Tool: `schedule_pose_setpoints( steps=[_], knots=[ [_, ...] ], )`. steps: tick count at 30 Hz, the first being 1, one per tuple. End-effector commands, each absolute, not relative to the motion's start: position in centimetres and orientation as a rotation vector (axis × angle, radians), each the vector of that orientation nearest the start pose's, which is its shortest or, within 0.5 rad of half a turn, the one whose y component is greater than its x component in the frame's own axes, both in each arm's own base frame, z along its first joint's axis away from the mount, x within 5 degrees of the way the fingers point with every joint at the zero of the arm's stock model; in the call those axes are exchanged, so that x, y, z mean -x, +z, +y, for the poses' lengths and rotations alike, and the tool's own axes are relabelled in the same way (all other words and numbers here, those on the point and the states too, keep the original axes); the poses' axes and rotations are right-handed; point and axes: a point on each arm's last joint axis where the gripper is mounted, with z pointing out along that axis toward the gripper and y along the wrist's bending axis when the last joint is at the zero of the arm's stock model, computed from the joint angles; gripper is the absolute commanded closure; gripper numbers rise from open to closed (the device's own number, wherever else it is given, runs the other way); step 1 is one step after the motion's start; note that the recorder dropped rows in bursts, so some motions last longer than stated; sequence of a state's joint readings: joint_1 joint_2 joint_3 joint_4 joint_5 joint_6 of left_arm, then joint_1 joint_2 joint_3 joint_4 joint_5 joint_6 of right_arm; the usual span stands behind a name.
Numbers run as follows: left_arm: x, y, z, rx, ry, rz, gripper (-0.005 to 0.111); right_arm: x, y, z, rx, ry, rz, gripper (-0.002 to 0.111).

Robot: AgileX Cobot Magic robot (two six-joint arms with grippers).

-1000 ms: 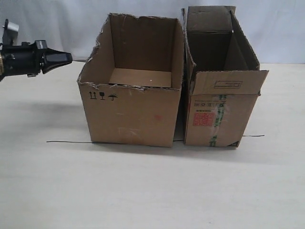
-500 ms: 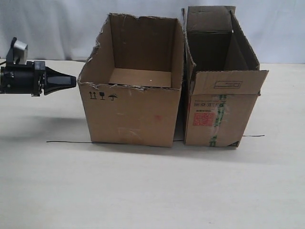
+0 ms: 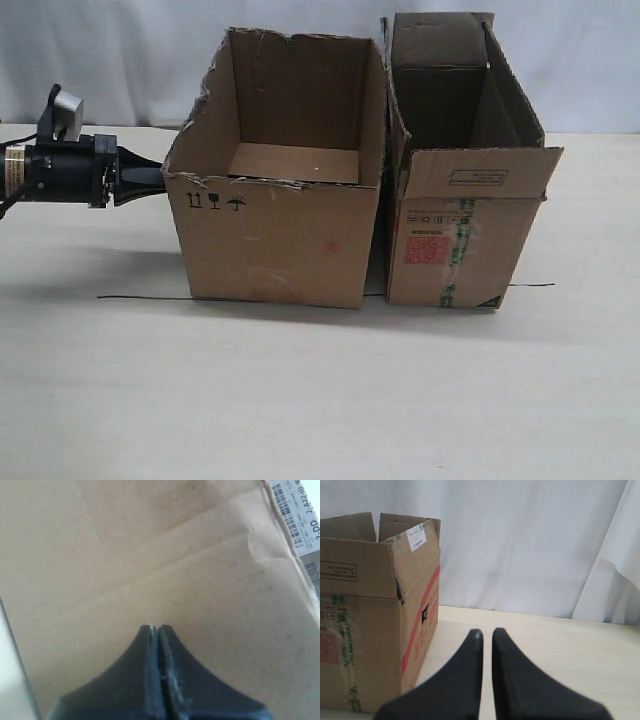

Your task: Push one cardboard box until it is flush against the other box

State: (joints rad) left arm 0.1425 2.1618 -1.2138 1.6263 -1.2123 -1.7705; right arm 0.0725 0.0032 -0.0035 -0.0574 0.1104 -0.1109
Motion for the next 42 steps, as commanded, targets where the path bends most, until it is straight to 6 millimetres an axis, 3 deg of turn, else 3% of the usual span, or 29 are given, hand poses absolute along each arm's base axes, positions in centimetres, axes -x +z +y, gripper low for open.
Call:
schedule_pose_setpoints(
  steps=[1,5,11,16,17,18,20,22,23,26,27,28,31,35,39,42],
  knots=[
    [-39.5,13.7,-3.3,-0.217,-1.468,2.15,0.107,-5.6,20.3,0.3,0.183,-0.084,1.585,0.103],
    [-39.6,13.8,-4.8,-0.236,-1.491,2.132,0.107,-5.6,20.3,0.3,0.183,-0.084,1.585,0.103],
    [-39.6,13.9,-4.9,-0.238,-1.49,2.124,0.107,-5.6,20.3,0.3,0.183,-0.084,1.585,0.103],
    [-39.8,14.8,-1.7,-0.176,-1.428,2.094,0.107,-5.6,20.3,0.3,0.183,-0.084,1.585,0.103],
    [-39.7,15.5,-0.7,-0.183,-1.398,2.091,0.107,-5.6,20.3,0.3,0.183,-0.084,1.585,0.103],
    [-39.0,17.4,0.9,-0.218,-1.331,2.082,0.107,-5.6,20.3,0.3,0.183,-0.084,1.585,0.103],
    [-37.7,19.7,2.1,-0.219,-1.275,2.057,0.107,-5.6,20.3,0.3,0.183,-0.084,1.585,0.103],
    [-36.1,21.8,2.8,-0.214,-1.227,2.012,0.107,-5.6,20.3,0.3,0.183,-0.084,1.585,0.103],
    [-34.2,23.8,3.0,-0.178,-1.106,1.994,0.107,-5.6,20.3,0.3,0.183,-0.084,1.585,0.103],
    [-31.2,26.0,3.1,-0.123,-0.852,1.982,0.107,-5.6,20.3,0.3,0.183,-0.084,1.585,0.103],
    [-28.9,26.8,2.7,-0.07,-0.719,1.967,0.107,-5.6,20.3,0.3,0.183,-0.084,1.585,0.103],
    [-27.6,27.5,2.5,-0.049,-0.659,1.945,0.107,-5.6,20.3,0.3,0.183,-0.084,1.585,0.103],
    [-21.1,30.2,1.4,0.0,-0.474,1.794,0.107,-5.6,20.3,0.3,0.183,-0.084,1.585,0.103],
    [-14.2,31.7,-0.3,-0.02,-0.314,1.615,0.107,-5.6,20.3,0.3,0.183,-0.084,1.585,0.103],
    [-9.8,32.4,-2.0,-0.08,-0.296,1.469,0.107,-5.6,20.3,0.3,0.183,-0.084,1.585,0.103],
    [-7.8,32.0,-2.2,-0.08,-0.32,1.409,0.107,-5.6,20.3,0.3,0.183,-0.084,1.585,0.103]
  ],
)
